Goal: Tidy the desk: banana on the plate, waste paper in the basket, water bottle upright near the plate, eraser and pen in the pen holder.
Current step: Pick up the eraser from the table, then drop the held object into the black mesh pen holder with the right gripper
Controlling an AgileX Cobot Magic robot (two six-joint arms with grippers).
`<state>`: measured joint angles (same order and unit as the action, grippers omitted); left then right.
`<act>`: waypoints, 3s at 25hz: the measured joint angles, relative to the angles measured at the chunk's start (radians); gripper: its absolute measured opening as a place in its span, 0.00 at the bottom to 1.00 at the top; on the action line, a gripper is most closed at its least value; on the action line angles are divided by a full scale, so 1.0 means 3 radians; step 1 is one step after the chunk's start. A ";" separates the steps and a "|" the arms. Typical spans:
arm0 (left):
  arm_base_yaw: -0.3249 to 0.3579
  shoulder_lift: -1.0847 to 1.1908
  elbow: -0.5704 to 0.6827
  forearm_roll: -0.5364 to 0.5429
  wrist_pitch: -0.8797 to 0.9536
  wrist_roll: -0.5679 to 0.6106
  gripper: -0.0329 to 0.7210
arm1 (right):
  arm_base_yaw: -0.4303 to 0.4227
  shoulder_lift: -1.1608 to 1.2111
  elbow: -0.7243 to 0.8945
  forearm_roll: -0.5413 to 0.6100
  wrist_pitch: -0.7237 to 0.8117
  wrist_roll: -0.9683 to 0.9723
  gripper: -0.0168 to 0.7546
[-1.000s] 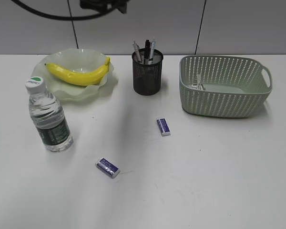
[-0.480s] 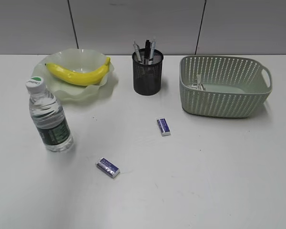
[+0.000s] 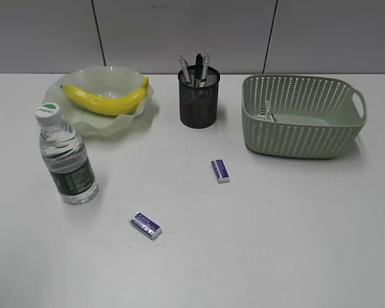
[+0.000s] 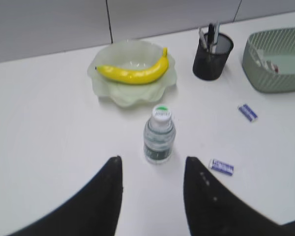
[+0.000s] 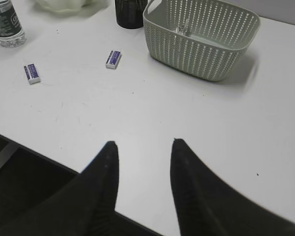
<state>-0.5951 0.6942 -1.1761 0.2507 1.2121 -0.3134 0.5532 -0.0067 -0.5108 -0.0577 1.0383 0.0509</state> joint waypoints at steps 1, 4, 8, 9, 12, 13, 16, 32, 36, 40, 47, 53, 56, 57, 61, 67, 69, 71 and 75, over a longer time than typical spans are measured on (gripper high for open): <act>0.0000 -0.0239 0.0223 -0.0007 -0.0038 0.0000 0.45 | 0.0000 0.0000 0.0000 0.0000 0.0000 0.0000 0.41; 0.0000 -0.0914 0.0938 -0.0023 -0.0251 0.0004 0.44 | 0.0000 0.0000 0.0000 0.0000 0.0000 0.0000 0.41; 0.0000 -0.1706 0.1589 -0.0082 -0.0520 0.0004 0.44 | 0.0000 0.0054 -0.0004 0.0003 -0.0013 -0.0019 0.41; 0.0000 -0.1878 0.1729 -0.0096 -0.0575 0.0005 0.44 | 0.0000 0.0131 -0.0021 0.0014 -0.0047 -0.0042 0.41; 0.0000 -0.2247 0.2004 -0.0155 -0.0636 0.0008 0.44 | 0.0000 0.0501 -0.0104 0.0192 -0.0421 -0.0253 0.41; 0.0000 -0.2307 0.2024 -0.0165 -0.0636 0.0008 0.44 | 0.0000 0.0687 -0.0136 0.0244 -0.0571 -0.0378 0.41; 0.0000 -0.2334 0.2040 -0.0181 -0.0606 0.0073 0.44 | 0.0000 0.1397 -0.0308 0.0666 -0.0974 -0.0869 0.41; 0.0000 -0.2334 0.2122 -0.0355 -0.0514 0.0432 0.43 | 0.0870 0.5610 -0.2664 0.0919 -0.0849 -0.1364 0.41; 0.0000 -0.2334 0.2122 -0.0355 -0.0514 0.0432 0.43 | 0.1116 0.6434 -0.3197 0.0580 -0.0399 -0.0858 0.41; 0.0000 -0.2334 0.2122 -0.0355 -0.0514 0.0433 0.43 | 0.1197 0.7048 -0.3686 0.0519 -0.0142 -0.0528 0.49; 0.0000 -0.2334 0.2122 -0.0355 -0.0514 0.0433 0.43 | 0.1199 0.7634 -0.4140 0.0519 -0.0064 -0.0310 0.67; 0.0000 -0.2334 0.2122 -0.0355 -0.0514 0.0433 0.43 | 0.1199 0.7845 -0.4217 0.0506 -0.0060 -0.0275 0.60; 0.0000 -0.2334 0.2122 -0.0355 -0.0514 0.0433 0.43 | 0.1199 0.7883 -0.4217 0.0502 -0.0060 -0.0272 0.55; 0.0000 -0.2334 0.2122 -0.0355 -0.0514 0.0433 0.43 | 0.1199 0.7902 -0.4217 0.0502 -0.0060 -0.0272 0.53; 0.0000 -0.2334 0.2122 -0.0355 -0.0514 0.0433 0.43 | 0.1199 0.7944 -0.4229 0.0489 -0.0036 -0.0262 0.34; 0.0000 -0.2334 0.2122 -0.0355 -0.0514 0.0433 0.43 | 0.1187 0.7878 -0.4236 0.0436 0.0037 -0.0079 0.27; 0.0000 -0.2334 0.2122 -0.0355 -0.0514 0.0433 0.43 | 0.1164 0.7750 -0.4230 0.0305 0.0037 0.0036 0.27; 0.0000 -0.2334 0.2122 -0.0355 -0.0514 0.0433 0.43 | 0.1116 0.7561 -0.4230 0.0129 0.0019 0.0145 0.27; 0.0000 -0.2334 0.2122 -0.0355 -0.0514 0.0433 0.43 | 0.0892 0.7222 -0.4230 -0.0403 -0.0176 0.0381 0.27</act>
<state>-0.5951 -0.0059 -0.5394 0.1441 1.0578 -0.1835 0.8210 2.1598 -1.7798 -0.1786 0.9854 0.1652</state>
